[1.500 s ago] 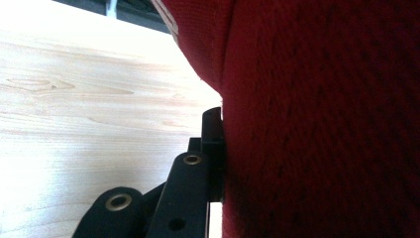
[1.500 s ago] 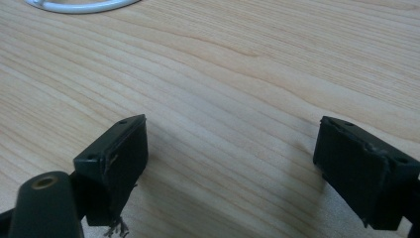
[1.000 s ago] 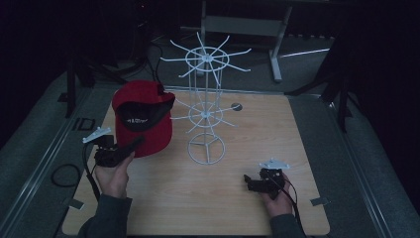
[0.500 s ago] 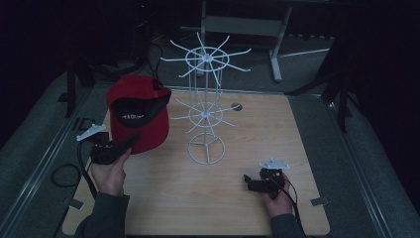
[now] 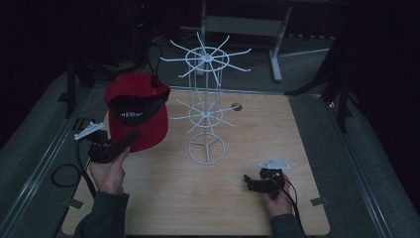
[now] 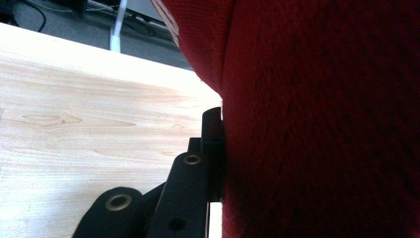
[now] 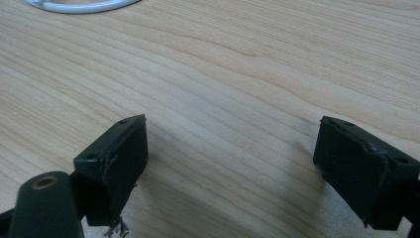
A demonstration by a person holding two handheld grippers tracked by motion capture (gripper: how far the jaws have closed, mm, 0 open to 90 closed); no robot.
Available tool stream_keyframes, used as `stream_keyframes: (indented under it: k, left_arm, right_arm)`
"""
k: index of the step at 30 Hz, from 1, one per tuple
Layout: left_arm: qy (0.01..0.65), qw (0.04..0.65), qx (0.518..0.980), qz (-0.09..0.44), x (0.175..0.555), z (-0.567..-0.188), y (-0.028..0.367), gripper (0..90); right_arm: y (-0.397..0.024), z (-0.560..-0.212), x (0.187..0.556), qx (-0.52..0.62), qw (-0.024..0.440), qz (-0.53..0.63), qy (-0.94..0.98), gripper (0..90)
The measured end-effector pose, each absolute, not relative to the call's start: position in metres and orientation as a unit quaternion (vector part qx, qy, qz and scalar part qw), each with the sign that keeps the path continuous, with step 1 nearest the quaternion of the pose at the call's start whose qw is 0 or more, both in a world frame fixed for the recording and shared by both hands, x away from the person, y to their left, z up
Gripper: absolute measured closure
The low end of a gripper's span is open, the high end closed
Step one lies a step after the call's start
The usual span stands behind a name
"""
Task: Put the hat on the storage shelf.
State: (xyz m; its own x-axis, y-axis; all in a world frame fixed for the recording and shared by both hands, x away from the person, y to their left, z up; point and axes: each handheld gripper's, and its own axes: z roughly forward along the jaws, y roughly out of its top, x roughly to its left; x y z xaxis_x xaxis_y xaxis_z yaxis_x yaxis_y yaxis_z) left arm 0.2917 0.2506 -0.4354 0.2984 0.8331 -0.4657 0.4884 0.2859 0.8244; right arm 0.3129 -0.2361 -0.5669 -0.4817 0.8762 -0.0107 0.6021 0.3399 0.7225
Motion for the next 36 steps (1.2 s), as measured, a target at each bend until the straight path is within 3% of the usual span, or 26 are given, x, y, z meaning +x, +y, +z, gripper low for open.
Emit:
stream_keyframes:
  k: [36]
  left_arm:
    - [0.560, 0.571, 0.576, 0.172, 0.295, -0.413, 0.251, 83.1]
  right_arm:
    - [-0.236, -0.567, 0.313, 0.466, 0.205, 0.335, 0.793, 13.4]
